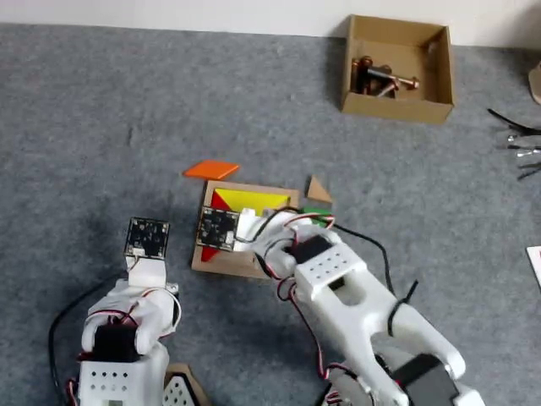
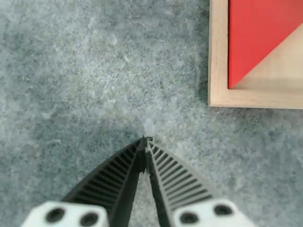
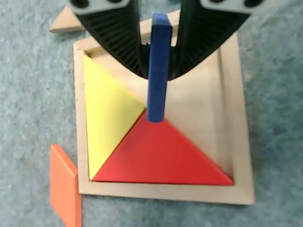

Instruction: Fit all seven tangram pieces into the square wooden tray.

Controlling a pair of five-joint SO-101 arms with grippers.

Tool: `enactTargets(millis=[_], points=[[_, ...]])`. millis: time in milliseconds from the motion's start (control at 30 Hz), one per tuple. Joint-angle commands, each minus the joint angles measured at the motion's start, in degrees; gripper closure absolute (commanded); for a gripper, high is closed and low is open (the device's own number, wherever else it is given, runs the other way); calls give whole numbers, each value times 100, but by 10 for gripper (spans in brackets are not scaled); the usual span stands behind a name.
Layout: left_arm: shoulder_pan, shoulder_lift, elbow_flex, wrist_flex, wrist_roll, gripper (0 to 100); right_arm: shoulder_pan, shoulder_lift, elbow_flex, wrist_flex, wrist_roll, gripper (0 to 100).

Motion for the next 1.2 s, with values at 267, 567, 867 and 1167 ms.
enactTargets(millis=[267,567,867,1167], points=[[-75,-92,110,26,35,995,-154,708,-338,-840,255,964],[-75,-92,110,26,35,995,-154,699,-312,-822,237,907],[-75,-92,110,26,35,995,-180,-347,-92,-277,-527,817],[-75,-92,110,26,35,995,-470,-1130,576,330,-536,819]])
